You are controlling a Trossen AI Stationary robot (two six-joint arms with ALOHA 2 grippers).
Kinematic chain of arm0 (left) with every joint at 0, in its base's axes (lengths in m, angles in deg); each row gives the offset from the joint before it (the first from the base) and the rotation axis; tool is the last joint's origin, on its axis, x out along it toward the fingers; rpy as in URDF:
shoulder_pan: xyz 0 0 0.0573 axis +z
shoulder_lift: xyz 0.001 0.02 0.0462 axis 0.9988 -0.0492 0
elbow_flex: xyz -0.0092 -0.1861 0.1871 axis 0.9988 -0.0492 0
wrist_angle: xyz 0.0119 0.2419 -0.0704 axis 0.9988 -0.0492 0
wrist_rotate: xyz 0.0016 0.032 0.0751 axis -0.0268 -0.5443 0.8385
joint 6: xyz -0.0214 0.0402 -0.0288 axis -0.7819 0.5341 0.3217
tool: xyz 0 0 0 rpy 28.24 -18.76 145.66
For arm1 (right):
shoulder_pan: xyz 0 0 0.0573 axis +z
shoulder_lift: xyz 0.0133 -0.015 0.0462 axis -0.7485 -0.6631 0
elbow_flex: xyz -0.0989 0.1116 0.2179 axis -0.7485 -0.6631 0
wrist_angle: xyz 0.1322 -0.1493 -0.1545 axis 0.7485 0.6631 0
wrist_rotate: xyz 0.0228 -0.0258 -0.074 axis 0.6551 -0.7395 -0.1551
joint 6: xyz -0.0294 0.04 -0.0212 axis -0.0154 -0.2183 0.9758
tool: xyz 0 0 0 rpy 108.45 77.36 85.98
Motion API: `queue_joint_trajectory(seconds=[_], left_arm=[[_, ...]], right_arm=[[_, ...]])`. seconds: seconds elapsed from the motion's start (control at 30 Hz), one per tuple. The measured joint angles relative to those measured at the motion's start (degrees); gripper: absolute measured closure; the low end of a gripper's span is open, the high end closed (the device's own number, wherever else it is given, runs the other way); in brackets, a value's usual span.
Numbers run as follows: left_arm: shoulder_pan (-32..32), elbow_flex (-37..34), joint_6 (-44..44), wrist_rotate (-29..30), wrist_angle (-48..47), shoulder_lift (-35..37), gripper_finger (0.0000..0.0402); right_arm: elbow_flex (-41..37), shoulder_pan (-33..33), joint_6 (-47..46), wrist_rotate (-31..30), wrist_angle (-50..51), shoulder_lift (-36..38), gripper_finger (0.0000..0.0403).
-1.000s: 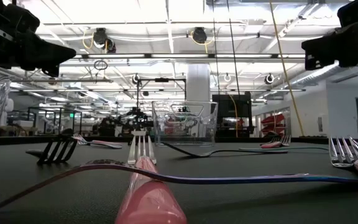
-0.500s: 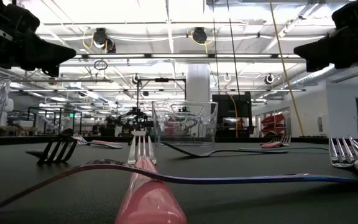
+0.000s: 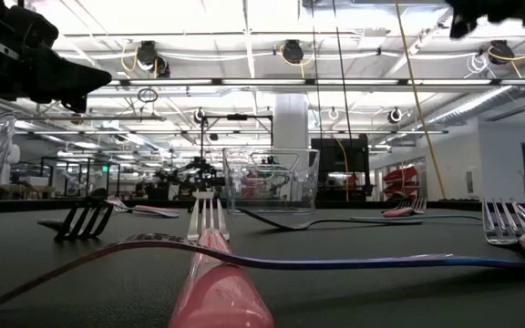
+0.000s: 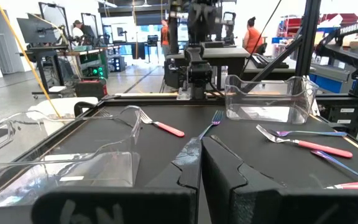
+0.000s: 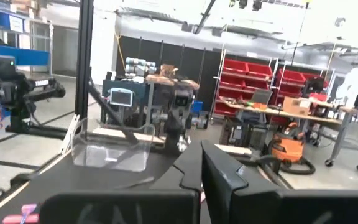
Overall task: Sort silverware by color (type)
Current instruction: Put the blue fork into the top transparent bin
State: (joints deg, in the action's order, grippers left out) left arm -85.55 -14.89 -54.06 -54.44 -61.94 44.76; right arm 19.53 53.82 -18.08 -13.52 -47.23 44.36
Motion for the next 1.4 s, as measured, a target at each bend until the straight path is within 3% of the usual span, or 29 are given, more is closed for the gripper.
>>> queue_joint_trajectory(seconds=[0.4,0.63,0.87,1.0,1.17,1.4], left_arm=[[0.0,0.0,0.0,0.0,0.0,0.0,0.0384],[0.0,0.0,0.0,0.0,0.1,0.0,0.0384],[0.0,0.0,0.0,0.0,0.1,0.0,0.0384],[0.0,0.0,-0.1,0.0,0.1,0.0,0.0384],[0.0,0.0,-0.2,0.0,0.1,0.0,0.0384],[0.0,2.6,-4.5,2.3,-0.7,-0.6,0.0384]], right_arm=[[26.6,0.0,-3.4,0.0,7.5,-24.9,0.0402],[34.4,0.0,-5.1,0.1,8.2,-35.3,0.0402],[34.3,2.1,-6.7,0.0,10.8,-40.0,0.0402],[29.1,6.7,-4.7,-0.3,4.2,-41.2,0.0402],[21.4,11.4,-4.5,-6.0,-4.1,-41.3,0.0402],[19.6,12.4,-5.0,-9.0,-3.6,-41.3,0.0402]])
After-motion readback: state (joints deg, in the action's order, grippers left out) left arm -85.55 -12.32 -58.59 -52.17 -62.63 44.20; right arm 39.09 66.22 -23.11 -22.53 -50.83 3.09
